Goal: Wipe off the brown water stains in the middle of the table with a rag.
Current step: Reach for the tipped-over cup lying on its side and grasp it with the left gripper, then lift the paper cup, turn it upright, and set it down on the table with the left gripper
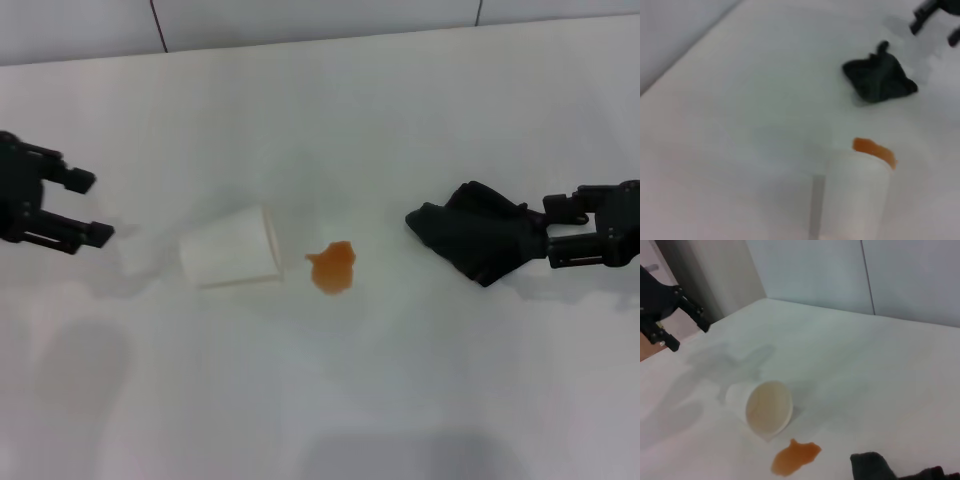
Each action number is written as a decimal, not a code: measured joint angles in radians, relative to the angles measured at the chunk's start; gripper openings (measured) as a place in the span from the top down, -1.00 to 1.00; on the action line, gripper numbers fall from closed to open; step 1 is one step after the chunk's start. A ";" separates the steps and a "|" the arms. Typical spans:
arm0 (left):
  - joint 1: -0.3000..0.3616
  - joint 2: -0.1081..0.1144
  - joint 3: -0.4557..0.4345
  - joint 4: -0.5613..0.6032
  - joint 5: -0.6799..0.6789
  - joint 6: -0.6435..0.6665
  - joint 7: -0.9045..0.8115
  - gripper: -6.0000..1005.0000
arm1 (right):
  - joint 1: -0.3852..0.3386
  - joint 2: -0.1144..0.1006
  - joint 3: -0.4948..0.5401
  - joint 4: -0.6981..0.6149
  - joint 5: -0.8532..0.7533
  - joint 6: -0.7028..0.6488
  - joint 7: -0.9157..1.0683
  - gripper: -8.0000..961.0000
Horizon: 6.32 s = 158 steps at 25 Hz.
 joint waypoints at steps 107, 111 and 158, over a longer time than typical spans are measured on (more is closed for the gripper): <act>-0.094 -0.076 -0.003 0.568 0.198 -0.594 -0.089 -0.50 | 0.038 0.001 -0.051 -0.016 0.020 -0.001 0.033 -0.68; -0.088 -0.073 -0.003 0.441 0.075 -0.475 -0.044 -0.38 | 0.042 0.001 -0.050 -0.023 0.020 -0.007 0.036 -0.68; 0.356 -0.081 -0.005 0.803 -0.663 -0.829 0.424 -0.33 | 0.044 -0.002 -0.085 -0.042 0.020 -0.013 0.026 -0.68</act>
